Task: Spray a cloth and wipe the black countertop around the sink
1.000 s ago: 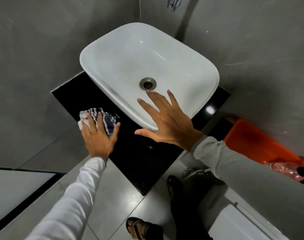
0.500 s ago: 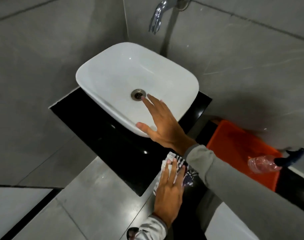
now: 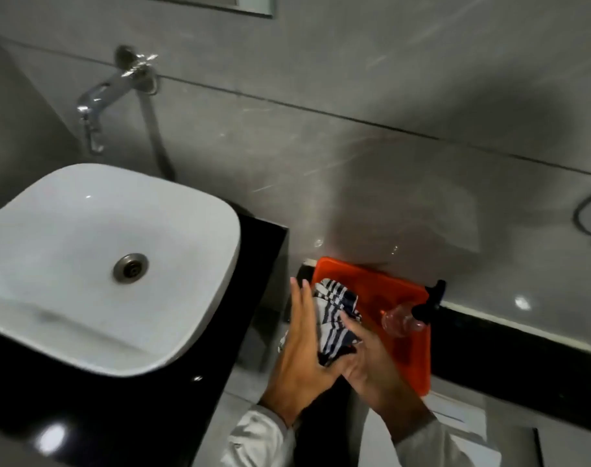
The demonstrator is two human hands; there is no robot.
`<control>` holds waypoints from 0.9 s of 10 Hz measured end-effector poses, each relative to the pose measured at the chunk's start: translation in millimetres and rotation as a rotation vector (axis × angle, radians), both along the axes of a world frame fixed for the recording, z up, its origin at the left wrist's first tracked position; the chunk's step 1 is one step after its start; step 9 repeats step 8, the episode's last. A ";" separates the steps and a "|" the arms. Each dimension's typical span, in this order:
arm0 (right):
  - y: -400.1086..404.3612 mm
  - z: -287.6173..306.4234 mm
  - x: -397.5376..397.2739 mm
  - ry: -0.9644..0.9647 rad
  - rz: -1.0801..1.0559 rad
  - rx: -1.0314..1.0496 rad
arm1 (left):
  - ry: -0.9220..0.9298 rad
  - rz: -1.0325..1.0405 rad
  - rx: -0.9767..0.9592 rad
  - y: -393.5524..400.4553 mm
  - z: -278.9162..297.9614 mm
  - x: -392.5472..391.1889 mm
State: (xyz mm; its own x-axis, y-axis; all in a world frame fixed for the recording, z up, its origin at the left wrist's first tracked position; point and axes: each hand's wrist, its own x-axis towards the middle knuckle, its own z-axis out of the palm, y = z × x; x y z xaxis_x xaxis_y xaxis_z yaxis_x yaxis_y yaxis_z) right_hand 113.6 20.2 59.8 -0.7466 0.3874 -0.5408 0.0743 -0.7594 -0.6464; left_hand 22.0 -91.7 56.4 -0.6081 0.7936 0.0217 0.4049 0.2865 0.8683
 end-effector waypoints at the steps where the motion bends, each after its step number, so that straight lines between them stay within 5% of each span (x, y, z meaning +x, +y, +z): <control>1: 30.9 -13.1 -10.2 -0.144 -0.027 0.006 | -0.262 0.220 -0.042 24.3 -10.8 -15.9; 2: 60.3 -35.1 -22.4 -0.211 -0.003 -0.043 | -0.584 0.395 -0.091 58.9 -27.2 -37.7; 3: 81.5 -52.3 -28.2 -0.225 -0.052 0.011 | -0.622 0.364 -0.175 82.1 -36.7 -50.4; 5: 96.9 -82.6 -38.4 -0.346 -0.103 0.206 | -0.630 0.370 -0.262 109.7 -57.9 -51.0; 7: 83.6 -68.6 -38.1 -0.465 0.186 0.635 | -0.434 0.172 -0.387 87.2 -59.7 -46.9; 8: 86.7 -76.3 -46.3 -0.708 0.355 0.911 | -0.467 0.157 -0.374 90.9 -58.8 -40.7; 9: 86.7 -76.3 -46.3 -0.708 0.355 0.911 | -0.467 0.157 -0.374 90.9 -58.8 -40.7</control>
